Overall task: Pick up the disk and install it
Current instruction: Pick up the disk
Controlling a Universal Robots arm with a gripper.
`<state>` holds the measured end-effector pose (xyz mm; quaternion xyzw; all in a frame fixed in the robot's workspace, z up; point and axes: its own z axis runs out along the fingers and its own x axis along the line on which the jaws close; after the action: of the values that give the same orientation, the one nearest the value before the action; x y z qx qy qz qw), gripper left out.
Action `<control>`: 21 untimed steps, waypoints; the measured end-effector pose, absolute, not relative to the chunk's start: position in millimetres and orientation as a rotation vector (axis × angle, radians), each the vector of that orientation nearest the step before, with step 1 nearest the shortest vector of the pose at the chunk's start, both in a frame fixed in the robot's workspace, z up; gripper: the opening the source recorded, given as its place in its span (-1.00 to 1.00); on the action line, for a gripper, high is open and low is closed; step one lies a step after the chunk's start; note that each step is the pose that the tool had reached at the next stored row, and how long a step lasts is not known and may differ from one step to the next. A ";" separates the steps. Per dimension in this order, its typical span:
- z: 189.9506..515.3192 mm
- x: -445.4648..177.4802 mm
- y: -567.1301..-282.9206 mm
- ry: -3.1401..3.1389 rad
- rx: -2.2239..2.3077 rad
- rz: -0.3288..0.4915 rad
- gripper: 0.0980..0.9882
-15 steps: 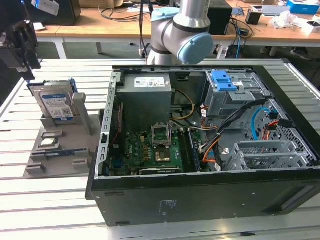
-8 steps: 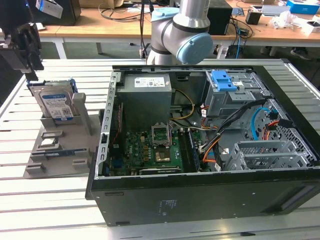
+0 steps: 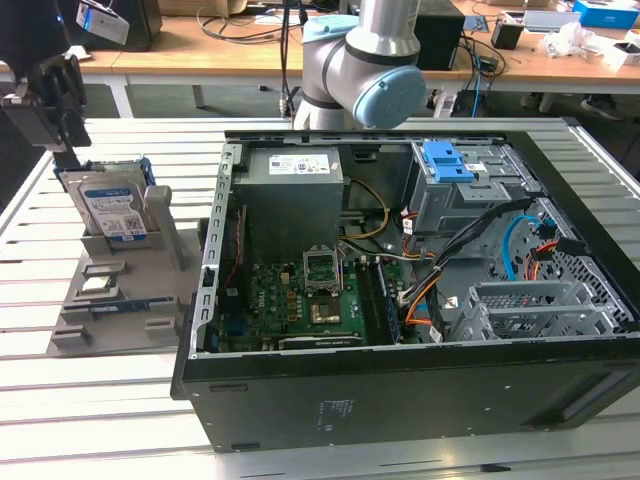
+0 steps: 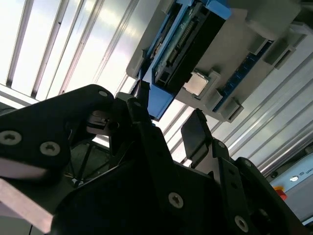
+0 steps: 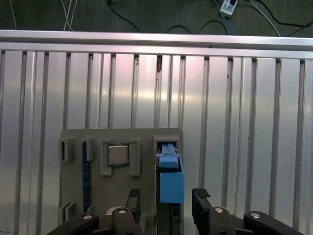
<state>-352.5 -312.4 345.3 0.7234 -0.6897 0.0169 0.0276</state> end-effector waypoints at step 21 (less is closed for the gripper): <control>306.0 -350.5 -312.4 -2.142 2.247 0.037 0.00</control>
<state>-350.5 -312.4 306.0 0.7236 -0.6899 0.0120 0.0185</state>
